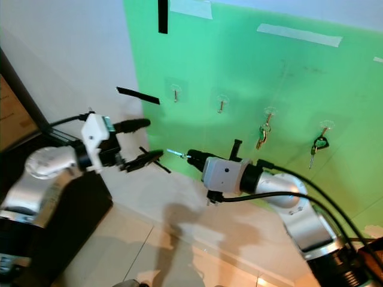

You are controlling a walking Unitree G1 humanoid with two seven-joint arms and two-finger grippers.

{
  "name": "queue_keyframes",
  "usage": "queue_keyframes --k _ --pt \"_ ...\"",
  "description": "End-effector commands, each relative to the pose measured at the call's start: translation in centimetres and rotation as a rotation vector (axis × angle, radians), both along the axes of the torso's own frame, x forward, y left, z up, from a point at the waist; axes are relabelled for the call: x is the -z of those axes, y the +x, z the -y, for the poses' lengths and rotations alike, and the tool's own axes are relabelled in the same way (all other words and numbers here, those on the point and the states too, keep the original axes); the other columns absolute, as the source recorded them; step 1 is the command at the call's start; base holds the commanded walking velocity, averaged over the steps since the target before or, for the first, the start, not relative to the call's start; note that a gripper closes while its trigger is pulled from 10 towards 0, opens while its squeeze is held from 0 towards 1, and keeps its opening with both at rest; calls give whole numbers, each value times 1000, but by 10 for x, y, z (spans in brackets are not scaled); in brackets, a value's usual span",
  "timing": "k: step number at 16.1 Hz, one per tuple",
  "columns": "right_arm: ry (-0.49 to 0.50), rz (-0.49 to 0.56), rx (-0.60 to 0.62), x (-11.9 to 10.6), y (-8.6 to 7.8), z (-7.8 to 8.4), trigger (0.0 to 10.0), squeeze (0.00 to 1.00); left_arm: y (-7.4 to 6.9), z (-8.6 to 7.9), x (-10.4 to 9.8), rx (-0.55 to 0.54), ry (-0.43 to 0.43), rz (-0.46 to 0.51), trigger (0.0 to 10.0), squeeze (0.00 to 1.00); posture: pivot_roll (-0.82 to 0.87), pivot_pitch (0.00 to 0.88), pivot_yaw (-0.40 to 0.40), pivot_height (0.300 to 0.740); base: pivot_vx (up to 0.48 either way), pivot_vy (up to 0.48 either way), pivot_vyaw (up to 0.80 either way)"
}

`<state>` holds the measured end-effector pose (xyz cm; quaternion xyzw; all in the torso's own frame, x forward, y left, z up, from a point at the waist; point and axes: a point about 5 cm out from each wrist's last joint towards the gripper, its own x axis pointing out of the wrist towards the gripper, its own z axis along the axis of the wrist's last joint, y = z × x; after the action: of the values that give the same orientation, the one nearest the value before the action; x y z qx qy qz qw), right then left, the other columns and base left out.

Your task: Hang keys on a hook

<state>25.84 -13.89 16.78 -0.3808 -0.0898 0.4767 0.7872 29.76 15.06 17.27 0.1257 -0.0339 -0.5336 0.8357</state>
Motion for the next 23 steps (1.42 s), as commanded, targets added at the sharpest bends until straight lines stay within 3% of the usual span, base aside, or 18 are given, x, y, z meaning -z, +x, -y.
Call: queue_keyframes --k 1,2,3,7,8,9,10,16,23 --pt "-12 17 -44 -9 -1 -3 10000 0 -2 2 -8 82 17 21 10000 302 -121 0 41 740 0 0 0" --pt "-38 31 -71 -14 0 -2 10000 0 -4 2 -10 145 57 50 10000 86 -123 0 44 740 0 0 0" --pt "-62 41 -96 -18 1 -2 10000 0 -5 3 -12 208 87 65 10000 31 -125 0 49 740 0 0 0" --pt "-98 46 -150 -23 3 -6 10000 0 -14 13 -15 335 103 58 10000 20 -127 0 54 740 0 0 0" --pt "-100 50 -160 -24 3 -8 10000 0 -13 14 -16 330 98 66 7725 12 -125 0 52 740 0 0 0" --pt "-103 54 -175 -26 4 -10 10000 0 -10 14 -17 327 77 70 2588 0 -124 0 52 740 0 0 0" --pt "-105 56 -184 -27 3 -11 10000 0 -9 14 -17 331 70 66 118 0 -121 0 51 740 0 0 0" --pt "-110 69 -234 -33 2 -21 10000 0 -14 7 -11 374 87 -19 0 0 -114 0 44 740 0 0 0" --pt "-110 52 -256 -33 -3 -24 10000 0 -14 6 -9 384 100 -35 0 0 -115 0 47 740 0 0 0"
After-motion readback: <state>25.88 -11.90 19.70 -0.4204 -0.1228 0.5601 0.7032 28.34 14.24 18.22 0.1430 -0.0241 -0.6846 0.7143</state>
